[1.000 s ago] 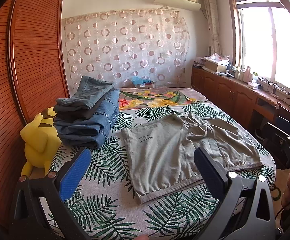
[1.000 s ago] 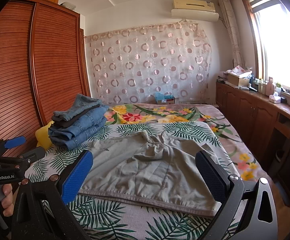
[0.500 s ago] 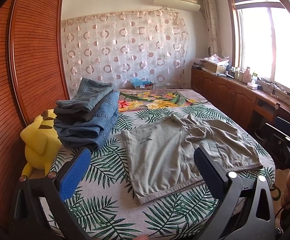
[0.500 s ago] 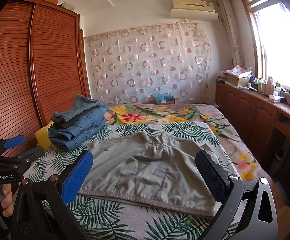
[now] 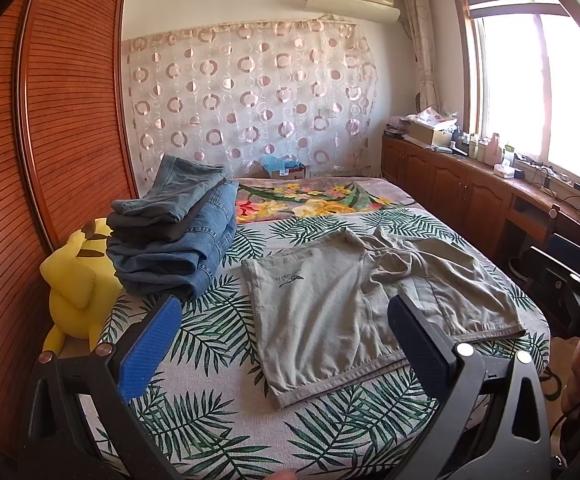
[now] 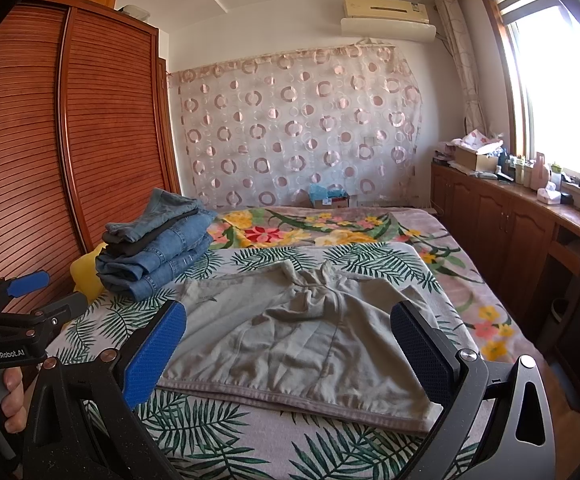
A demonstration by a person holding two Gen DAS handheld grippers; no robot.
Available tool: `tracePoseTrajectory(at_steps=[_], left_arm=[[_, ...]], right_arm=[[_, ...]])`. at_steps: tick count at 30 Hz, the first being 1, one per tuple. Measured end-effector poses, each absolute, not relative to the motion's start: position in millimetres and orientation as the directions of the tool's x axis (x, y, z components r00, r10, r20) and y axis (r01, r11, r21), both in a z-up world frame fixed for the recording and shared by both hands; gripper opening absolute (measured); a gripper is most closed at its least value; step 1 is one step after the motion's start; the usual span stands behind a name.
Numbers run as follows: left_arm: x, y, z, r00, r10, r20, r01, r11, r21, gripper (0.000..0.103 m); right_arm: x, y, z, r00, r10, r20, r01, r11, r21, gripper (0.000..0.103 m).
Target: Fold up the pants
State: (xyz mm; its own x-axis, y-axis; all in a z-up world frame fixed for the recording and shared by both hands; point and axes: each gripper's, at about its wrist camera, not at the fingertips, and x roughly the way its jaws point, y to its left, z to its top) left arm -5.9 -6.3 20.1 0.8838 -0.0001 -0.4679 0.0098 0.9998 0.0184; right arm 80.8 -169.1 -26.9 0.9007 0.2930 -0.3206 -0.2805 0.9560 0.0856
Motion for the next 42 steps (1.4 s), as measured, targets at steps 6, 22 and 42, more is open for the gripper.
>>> tracePoseTrajectory(at_steps=[6,22,42], left_arm=[[1,-5,9,0.872,-0.005,-0.489,0.012,1.000,0.010,0.103],[24,-4,-33,0.834,-0.030,-0.551,0.035,0.999,-0.001,0.103],[59,-2,-61,0.784,-0.090,-0.615,0.122,0.993,0.010,0.103]], right_arm=[[83,-170,-31,0.897,0.289,-0.335,-0.277,0.957,0.085,0.102],[95,-183,-44,0.881,0.258,-0.397,-0.251,0.965,0.069,0.102],[116,-214,-40,0.850,0.206,-0.484,-0.250,0.968,-0.026,0.099]])
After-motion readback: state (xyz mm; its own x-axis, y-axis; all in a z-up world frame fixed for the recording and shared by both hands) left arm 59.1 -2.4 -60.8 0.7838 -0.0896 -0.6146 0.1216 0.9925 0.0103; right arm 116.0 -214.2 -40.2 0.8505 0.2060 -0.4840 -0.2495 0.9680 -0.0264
